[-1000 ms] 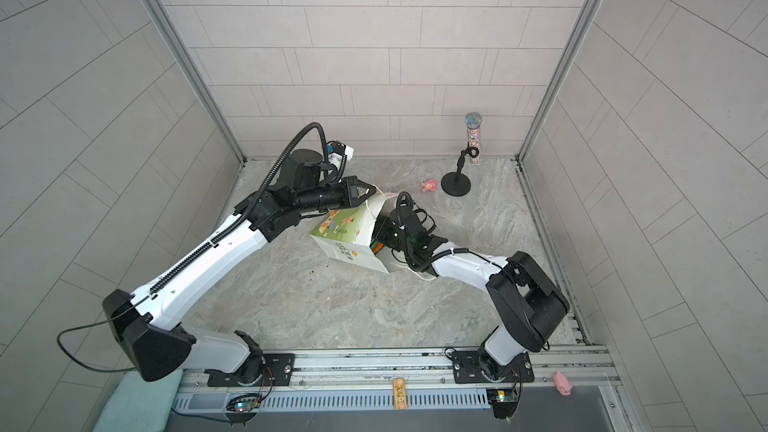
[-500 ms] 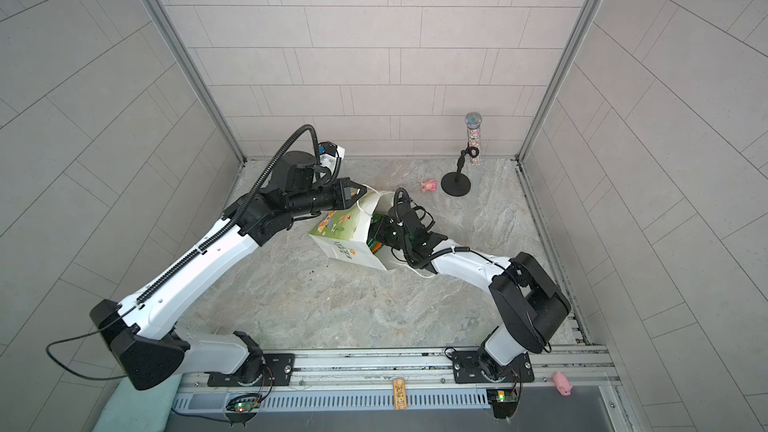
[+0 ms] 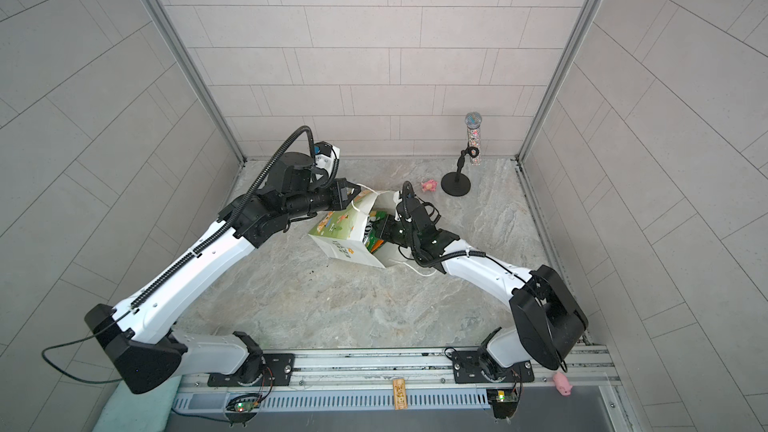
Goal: Take the snacks out of the paper bag
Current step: 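Close the right gripper on a green FOX'S packet and lift it out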
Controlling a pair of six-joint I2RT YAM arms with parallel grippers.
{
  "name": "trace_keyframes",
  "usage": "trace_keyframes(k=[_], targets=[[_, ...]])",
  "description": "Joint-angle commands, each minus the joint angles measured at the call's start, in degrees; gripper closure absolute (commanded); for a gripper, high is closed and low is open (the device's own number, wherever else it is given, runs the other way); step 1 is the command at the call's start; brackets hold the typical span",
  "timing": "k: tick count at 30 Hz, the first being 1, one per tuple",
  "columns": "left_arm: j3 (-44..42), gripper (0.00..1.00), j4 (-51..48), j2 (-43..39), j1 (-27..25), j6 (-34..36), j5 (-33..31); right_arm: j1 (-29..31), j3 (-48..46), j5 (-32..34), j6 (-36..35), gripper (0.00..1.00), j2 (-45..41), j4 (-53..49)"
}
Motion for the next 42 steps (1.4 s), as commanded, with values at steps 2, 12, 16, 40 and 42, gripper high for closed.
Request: trace_keyframes(k=[2, 12, 16, 40, 42], targets=[[-0.27, 1.0, -0.73, -2.24, 0.65, 1.33, -1.7, -0.96, 1.74, -0.49, -1.86, 1.0, -3.47, -1.95], [-1.05, 1.0, -1.28, -2.9, 1.35, 1.52, -2.99, -2.91, 3.55, -5.66, -5.03, 1.0, -7.34, -6.32], [-1.32, 1.0, -1.23, -3.22, 1.4, 1.48, -3.25, -3.84, 3.99, -7.95, -5.62, 1.0, -9.17, -7.0], [-2.77, 1.0, -1.73, -4.38, 1.66, 2.08, -4.15, -8.76, 13.46, -14.8, -19.62, 1.0, -20.73, -20.91], [-2.82, 1.0, -1.69, -4.37, 1.68, 1.94, -3.89, -8.88, 14.38, -14.3, -20.92, 1.0, -22.27, -21.87]])
